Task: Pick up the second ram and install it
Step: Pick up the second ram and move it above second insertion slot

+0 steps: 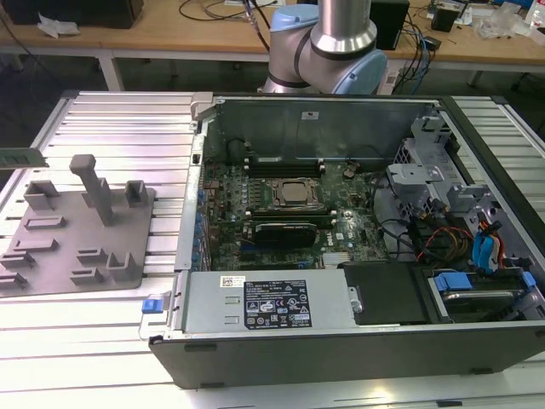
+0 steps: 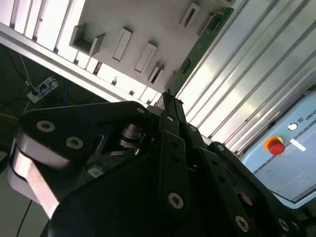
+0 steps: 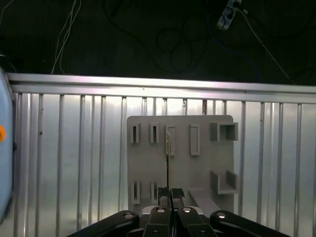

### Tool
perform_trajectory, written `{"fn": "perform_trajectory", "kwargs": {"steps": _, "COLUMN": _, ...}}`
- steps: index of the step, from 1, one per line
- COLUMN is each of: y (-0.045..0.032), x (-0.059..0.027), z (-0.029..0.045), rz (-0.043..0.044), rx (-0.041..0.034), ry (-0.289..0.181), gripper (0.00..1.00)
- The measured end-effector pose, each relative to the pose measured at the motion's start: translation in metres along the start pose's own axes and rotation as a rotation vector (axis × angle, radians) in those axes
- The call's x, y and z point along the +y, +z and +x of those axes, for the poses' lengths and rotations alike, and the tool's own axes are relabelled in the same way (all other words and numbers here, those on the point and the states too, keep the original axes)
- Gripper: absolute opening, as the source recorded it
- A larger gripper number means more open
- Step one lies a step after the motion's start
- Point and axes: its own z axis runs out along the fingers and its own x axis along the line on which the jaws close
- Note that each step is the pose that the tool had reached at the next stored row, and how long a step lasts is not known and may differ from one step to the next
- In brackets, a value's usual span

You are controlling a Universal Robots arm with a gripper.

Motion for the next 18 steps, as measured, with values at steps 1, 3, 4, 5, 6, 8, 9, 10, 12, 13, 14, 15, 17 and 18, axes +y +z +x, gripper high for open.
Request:
{"fn": "perform_trajectory", "kwargs": {"steps": 1, "y": -0.0015, "x": 0.0000, "z": -0.0001, "rz": 0.0000, "rx": -0.0003, "ry": 0.000, "gripper": 0.09}}
{"fn": "perform_trajectory", "kwargs": {"steps": 3, "y": -0.0059, "x": 0.0001, "z": -0.0002, "rz": 0.0001, "rx": -0.0019, "ry": 0.000, "gripper": 0.09}}
{"fn": "perform_trajectory", "kwargs": {"steps": 4, "y": -0.0080, "x": 0.0001, "z": -0.0003, "rz": 0.0000, "rx": -0.0019, "ry": 0.000, "gripper": 0.09}}
{"fn": "perform_trajectory", "kwargs": {"steps": 5, "y": -0.0087, "x": 0.0002, "z": -0.0003, "rz": 0.0001, "rx": -0.0020, "ry": 0.000, "gripper": 0.09}}
{"fn": "perform_trajectory", "kwargs": {"steps": 6, "y": -0.0096, "x": 0.0002, "z": -0.0003, "rz": 0.0001, "rx": -0.0020, "ry": 0.000, "gripper": 0.09}}
{"fn": "perform_trajectory", "kwargs": {"steps": 8, "y": -0.0114, "x": 0.0002, "z": -0.0004, "rz": 0.0001, "rx": -0.0020, "ry": 0.000, "gripper": 0.09}}
{"fn": "perform_trajectory", "kwargs": {"steps": 9, "y": -0.0133, "x": 0.0002, "z": -0.0005, "rz": 0.0001, "rx": -0.0020, "ry": 0.000, "gripper": 0.09}}
{"fn": "perform_trajectory", "kwargs": {"steps": 10, "y": -0.0144, "x": 0.0003, "z": -0.0005, "rz": 0.0001, "rx": -0.0020, "ry": 0.000, "gripper": 0.09}}
{"fn": "perform_trajectory", "kwargs": {"steps": 12, "y": -0.0180, "x": 0.0003, "z": -0.0006, "rz": 0.0001, "rx": -0.0022, "ry": 0.000, "gripper": 0.09}}
{"fn": "perform_trajectory", "kwargs": {"steps": 13, "y": -0.0201, "x": 0.0003, "z": -0.0007, "rz": -0.0001, "rx": -0.0021, "ry": 0.000, "gripper": 0.09}}
{"fn": "perform_trajectory", "kwargs": {"steps": 14, "y": -0.0216, "x": 0.0004, "z": -0.0008, "rz": 0.0001, "rx": -0.0022, "ry": 0.000, "gripper": 0.09}}
{"fn": "perform_trajectory", "kwargs": {"steps": 15, "y": -0.0236, "x": 0.0004, "z": -0.0008, "rz": 0.0000, "rx": -0.0022, "ry": 0.000, "gripper": 0.09}}
{"fn": "perform_trajectory", "kwargs": {"steps": 17, "y": -0.0239, "x": 0.0004, "z": -0.0009, "rz": 0.0002, "rx": -0.0023, "ry": 0.000, "gripper": 0.09}}
{"fn": "perform_trajectory", "kwargs": {"steps": 18, "y": -0.0239, "x": 0.0004, "z": -0.0009, "rz": 0.0001, "rx": -0.0023, "ry": 0.000, "gripper": 0.09}}
